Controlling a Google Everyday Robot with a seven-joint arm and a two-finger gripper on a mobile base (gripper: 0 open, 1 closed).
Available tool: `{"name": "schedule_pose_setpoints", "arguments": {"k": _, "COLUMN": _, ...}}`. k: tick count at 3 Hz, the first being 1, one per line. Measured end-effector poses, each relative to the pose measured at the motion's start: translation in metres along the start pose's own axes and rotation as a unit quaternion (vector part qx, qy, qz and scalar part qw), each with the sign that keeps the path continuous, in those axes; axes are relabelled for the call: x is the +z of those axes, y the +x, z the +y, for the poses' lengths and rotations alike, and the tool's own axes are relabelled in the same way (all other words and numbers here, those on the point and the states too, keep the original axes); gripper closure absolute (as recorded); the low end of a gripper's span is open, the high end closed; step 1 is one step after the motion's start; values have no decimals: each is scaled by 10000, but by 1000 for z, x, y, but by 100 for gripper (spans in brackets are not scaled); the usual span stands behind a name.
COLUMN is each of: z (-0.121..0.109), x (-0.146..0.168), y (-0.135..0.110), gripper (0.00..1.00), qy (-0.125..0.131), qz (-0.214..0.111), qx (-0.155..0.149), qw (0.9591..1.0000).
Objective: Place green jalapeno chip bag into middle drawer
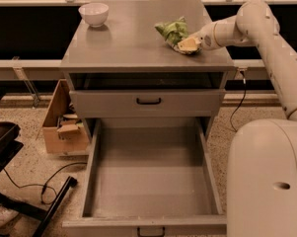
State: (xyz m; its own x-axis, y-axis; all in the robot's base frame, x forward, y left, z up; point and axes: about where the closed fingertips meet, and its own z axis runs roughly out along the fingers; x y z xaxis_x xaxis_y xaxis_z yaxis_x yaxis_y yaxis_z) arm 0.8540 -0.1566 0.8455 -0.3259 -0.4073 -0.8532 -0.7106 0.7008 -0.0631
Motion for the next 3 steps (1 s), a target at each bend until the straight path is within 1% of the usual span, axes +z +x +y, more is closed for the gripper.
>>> {"name": "schedule_pose_setpoints", "arguments": {"k": 1, "z": 4, "x": -8, "y": -9, "gripper": 100, "qy": 10, "qz": -15, "qx": -148, "qw": 9999}}
{"name": "schedule_pose_setpoints", "arguments": {"k": 2, "z": 22, "x": -46, "y": -23, "gripper": 100, "qy": -79, "qz": -34, "qx": -511, "qw": 9987}}
{"name": "schedule_pose_setpoints", "arguments": {"k": 3, "z": 54, "x": -116, "y": -46, "gripper": 100, "qy": -26, "qz": -171, "qx": -942, "qw": 9954}}
